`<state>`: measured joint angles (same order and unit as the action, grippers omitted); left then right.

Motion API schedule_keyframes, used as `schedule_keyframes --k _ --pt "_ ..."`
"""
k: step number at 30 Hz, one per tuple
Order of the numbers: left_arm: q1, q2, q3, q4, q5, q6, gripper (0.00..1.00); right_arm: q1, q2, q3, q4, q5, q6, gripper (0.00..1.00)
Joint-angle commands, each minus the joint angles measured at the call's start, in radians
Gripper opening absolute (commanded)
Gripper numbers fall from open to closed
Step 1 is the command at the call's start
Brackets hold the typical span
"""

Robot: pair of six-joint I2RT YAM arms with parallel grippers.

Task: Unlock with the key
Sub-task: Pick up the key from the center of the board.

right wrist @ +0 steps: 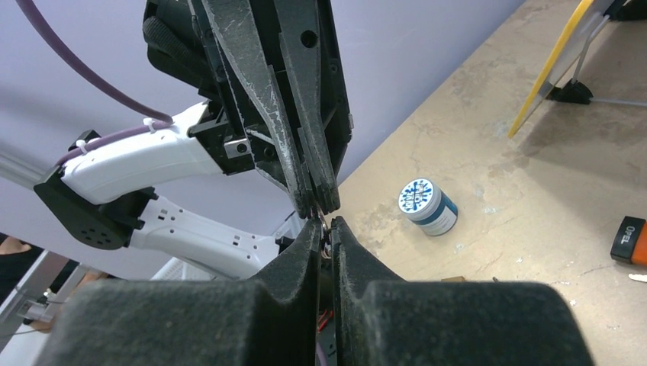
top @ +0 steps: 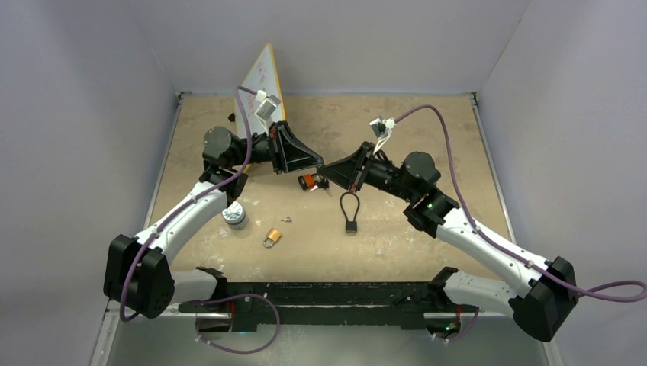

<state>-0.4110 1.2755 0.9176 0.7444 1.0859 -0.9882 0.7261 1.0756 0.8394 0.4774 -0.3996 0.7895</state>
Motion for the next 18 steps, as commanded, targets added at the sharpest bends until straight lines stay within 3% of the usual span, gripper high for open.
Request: schedule_keyframes --k 1,15,18 --pt "0.003 0.003 -0.02 0.136 -0.001 -0.067 0.0 0.0 0.017 0.004 0.077 -0.025 0.018 0.12" --pt "0.005 0.009 -0.025 0.146 -0.071 -0.079 0.0 -0.005 0.025 -0.005 0.084 -0.04 0.026 0.0" --pt "0.018 0.008 -0.019 0.062 -0.108 -0.052 0.35 -0.012 0.018 -0.007 0.072 -0.037 0.019 0.0"
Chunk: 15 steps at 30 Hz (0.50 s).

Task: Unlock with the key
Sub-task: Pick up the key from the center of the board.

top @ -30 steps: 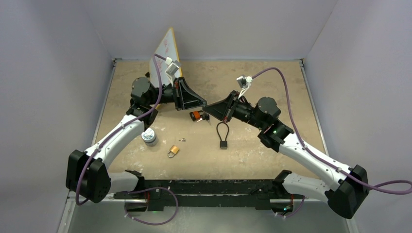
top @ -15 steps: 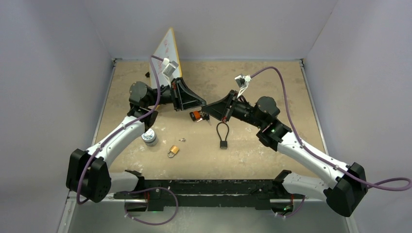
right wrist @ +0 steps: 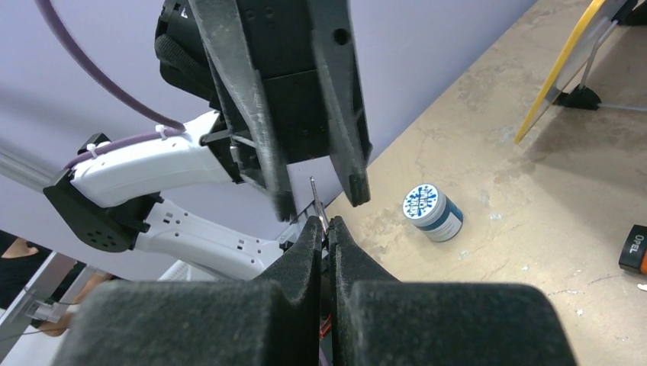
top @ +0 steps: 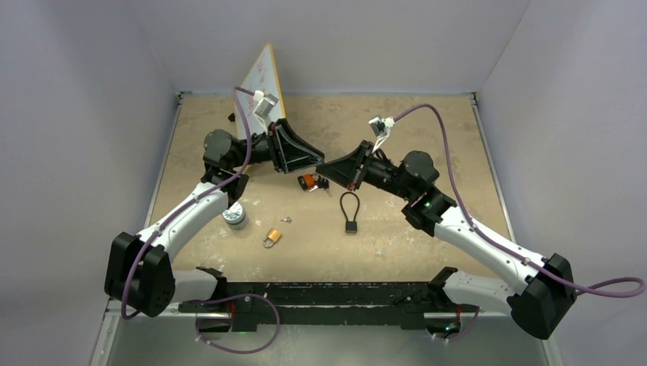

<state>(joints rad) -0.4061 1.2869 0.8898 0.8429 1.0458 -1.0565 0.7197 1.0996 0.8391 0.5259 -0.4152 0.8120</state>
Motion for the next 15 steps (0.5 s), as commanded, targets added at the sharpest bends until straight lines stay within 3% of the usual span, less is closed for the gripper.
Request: schedule_keyframes --k 1,3,6,11,15 --pt "0.02 -0.01 0.005 -0.054 -0.085 0.021 0.47 -0.006 -0.011 -0.013 0.023 -0.018 -0.004 0.0" --pt "0.038 -0.032 -0.012 -0.086 -0.133 0.033 0.63 -0.012 -0.021 -0.026 0.02 -0.016 -0.001 0.0" --pt "0.058 -0.085 -0.032 -0.188 -0.224 0.109 0.73 -0.021 -0.034 -0.048 0.014 -0.014 0.005 0.0" --pt "0.059 -0.187 0.018 -0.652 -0.496 0.336 0.75 -0.022 -0.055 -0.079 -0.023 0.007 0.017 0.0" --pt "0.056 -0.204 0.042 -0.91 -0.632 0.425 0.75 -0.023 -0.093 -0.112 -0.143 0.091 0.021 0.0"
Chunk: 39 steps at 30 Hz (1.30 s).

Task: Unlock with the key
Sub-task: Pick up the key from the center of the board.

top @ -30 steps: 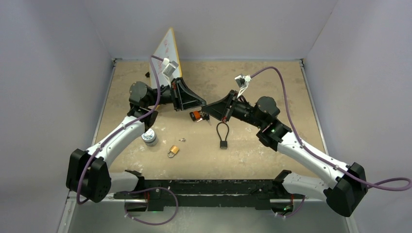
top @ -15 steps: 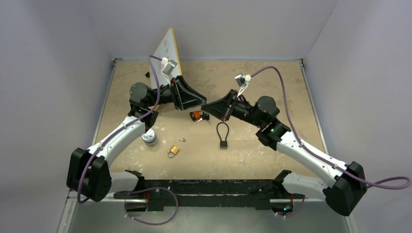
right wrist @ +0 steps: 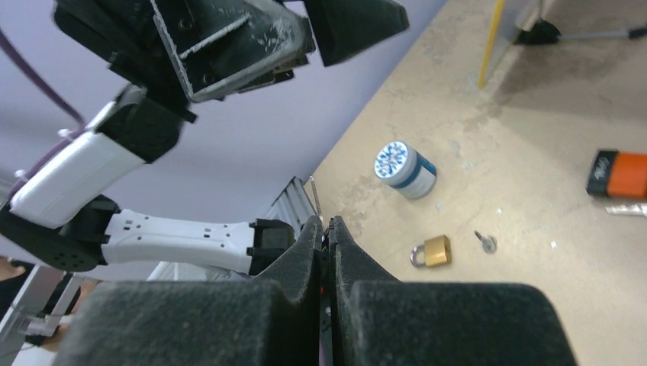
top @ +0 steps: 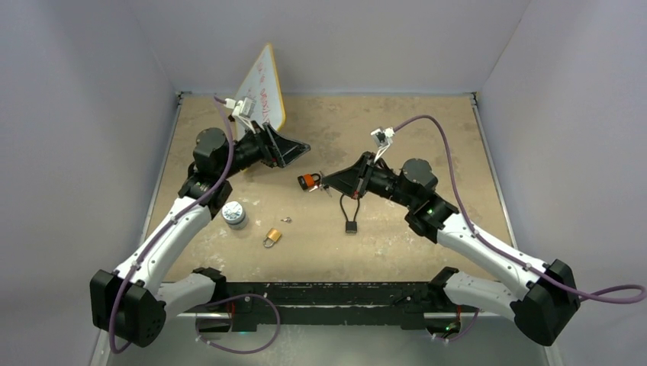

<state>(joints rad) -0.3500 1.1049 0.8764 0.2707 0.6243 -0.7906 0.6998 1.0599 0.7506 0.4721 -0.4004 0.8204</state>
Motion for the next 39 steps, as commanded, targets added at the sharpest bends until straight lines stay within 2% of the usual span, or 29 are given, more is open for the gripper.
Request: schedule_keyframes --k 1,9,12,18,21,25,30,35,39 --pt "-0.002 -0.019 0.057 -0.378 -0.221 0.167 0.75 -0.003 -0.066 -0.029 -0.134 0.113 0.014 0.0" --pt "-0.126 0.042 0.097 -0.562 -0.408 0.222 0.79 -0.003 -0.274 -0.114 -0.563 0.472 0.083 0.0" --pt "-0.187 0.093 0.1 -0.58 -0.472 0.197 0.81 -0.003 -0.352 -0.148 -0.696 0.578 0.109 0.0" --pt "-0.384 0.253 0.093 -0.549 -0.603 0.104 0.83 -0.002 -0.449 -0.199 -0.88 0.692 0.154 0.0" --pt "-0.458 0.336 0.12 -0.554 -0.676 0.063 0.83 -0.003 -0.477 -0.214 -0.94 0.704 0.15 0.0" --pt "-0.51 0.414 0.156 -0.553 -0.692 0.077 0.83 -0.003 -0.503 -0.228 -1.022 0.686 0.134 0.0" --pt "-0.608 0.537 0.195 -0.539 -0.74 0.022 0.83 -0.003 -0.558 -0.291 -1.049 0.701 0.144 0.0" --pt "-0.662 0.652 0.33 -0.613 -0.828 -0.024 0.84 -0.002 -0.598 -0.334 -1.009 0.647 0.11 0.0" --pt "-0.683 0.727 0.407 -0.688 -0.925 -0.063 0.84 -0.002 -0.703 -0.394 -0.917 0.556 0.072 0.0"
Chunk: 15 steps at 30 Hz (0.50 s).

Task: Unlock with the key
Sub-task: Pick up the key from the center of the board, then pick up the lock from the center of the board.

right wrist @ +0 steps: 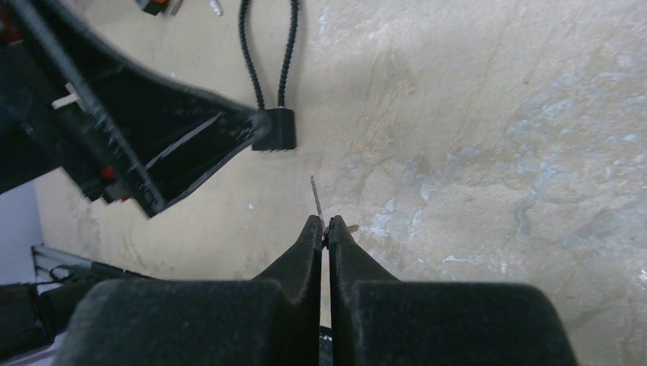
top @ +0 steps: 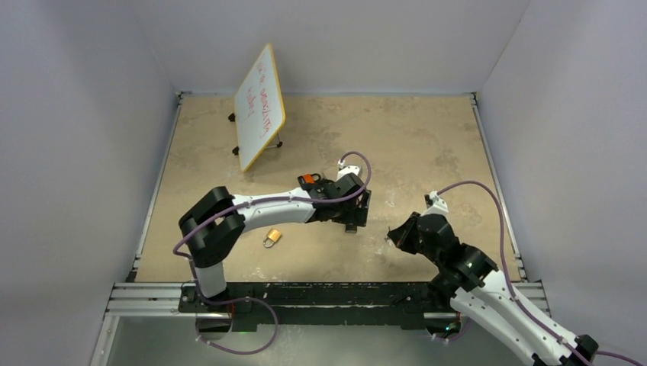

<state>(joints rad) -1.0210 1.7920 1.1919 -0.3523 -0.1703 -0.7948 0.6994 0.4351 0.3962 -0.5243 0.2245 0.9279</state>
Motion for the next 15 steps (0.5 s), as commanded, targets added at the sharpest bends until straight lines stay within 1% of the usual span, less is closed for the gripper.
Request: schedule_keyframes --k 1,4,9,15 --pt "-0.013 0.051 0.099 -0.066 -0.138 -0.06 0.84 -0.002 -0.097 -0.047 0.083 -0.071 -0.027 0.0" --pt "-0.013 0.083 0.115 -0.07 -0.138 -0.066 0.84 -0.003 -0.114 -0.061 0.075 -0.073 -0.016 0.0" --pt "-0.021 0.139 0.147 -0.107 -0.135 -0.094 0.83 -0.003 -0.092 -0.081 0.092 -0.089 -0.005 0.0" --pt "-0.042 0.169 0.164 -0.145 -0.156 -0.124 0.75 -0.003 -0.064 -0.085 0.107 -0.098 -0.01 0.0"
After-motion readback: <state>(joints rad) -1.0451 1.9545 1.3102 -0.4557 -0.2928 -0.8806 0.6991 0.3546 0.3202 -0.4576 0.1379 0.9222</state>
